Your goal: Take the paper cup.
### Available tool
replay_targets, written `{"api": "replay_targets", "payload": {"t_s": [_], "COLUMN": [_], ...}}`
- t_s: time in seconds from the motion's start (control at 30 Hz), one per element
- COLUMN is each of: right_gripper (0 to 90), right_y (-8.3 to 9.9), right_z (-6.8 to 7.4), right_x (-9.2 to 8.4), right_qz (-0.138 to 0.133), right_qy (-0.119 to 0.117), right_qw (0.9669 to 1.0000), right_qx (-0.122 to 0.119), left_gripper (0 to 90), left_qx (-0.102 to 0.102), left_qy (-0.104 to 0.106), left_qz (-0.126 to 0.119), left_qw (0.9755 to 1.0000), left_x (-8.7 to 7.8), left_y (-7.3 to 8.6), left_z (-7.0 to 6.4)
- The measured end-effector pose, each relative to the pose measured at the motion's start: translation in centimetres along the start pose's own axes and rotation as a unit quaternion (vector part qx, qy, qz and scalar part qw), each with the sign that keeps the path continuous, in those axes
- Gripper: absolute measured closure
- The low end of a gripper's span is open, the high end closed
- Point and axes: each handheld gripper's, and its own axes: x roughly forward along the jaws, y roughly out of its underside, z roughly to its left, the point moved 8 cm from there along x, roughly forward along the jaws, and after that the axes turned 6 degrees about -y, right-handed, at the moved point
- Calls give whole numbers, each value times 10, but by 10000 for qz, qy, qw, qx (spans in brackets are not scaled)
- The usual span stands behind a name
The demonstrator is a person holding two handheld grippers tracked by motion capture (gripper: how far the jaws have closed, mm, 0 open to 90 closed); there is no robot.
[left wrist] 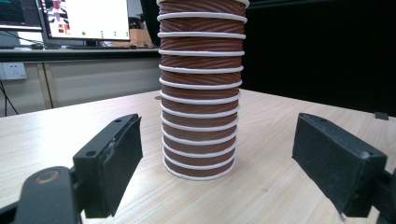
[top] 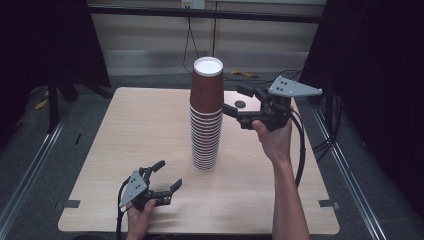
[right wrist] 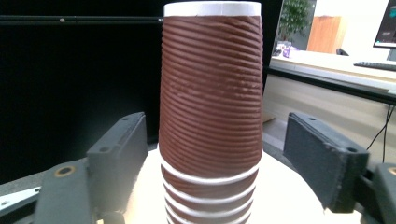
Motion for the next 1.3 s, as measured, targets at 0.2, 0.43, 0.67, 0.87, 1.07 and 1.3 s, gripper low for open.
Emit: {"api": "replay_targets", "payload": {"t_s": [0.2, 0.43, 0.67, 0.87, 1.07, 1.3], "right_gripper": [144, 141, 141, 138, 139, 172], "right_y": [-9, -18, -20, -24, -29, -35], "right_z": [-3, -5, -6, -6, -8, -8], "right_x": [8, 21, 32, 38, 48, 54], "right_qz": [122, 339, 462, 522, 661, 656], "right_qy": [1, -190, -273, -328, -356, -459], "right_qw": [9999, 9992, 9986, 9981, 9972, 9968], "right_qx": [37, 26, 7, 15, -5, 75], "left_gripper": [157, 157, 157, 158, 157, 157], "left_qx": [8, 7, 15, 19, -15, -6], "left_qy": [2, 2, 10, 10, 12, 9], "left_qz": [8, 6, 13, 12, -15, -25], "left_qw": [10000, 10000, 10000, 10000, 10000, 10000], "left_x": [0, 0, 0, 0, 0, 0], "left_y": [0, 0, 0, 0, 0, 0], "left_z": [0, 0, 0, 0, 0, 0]}}
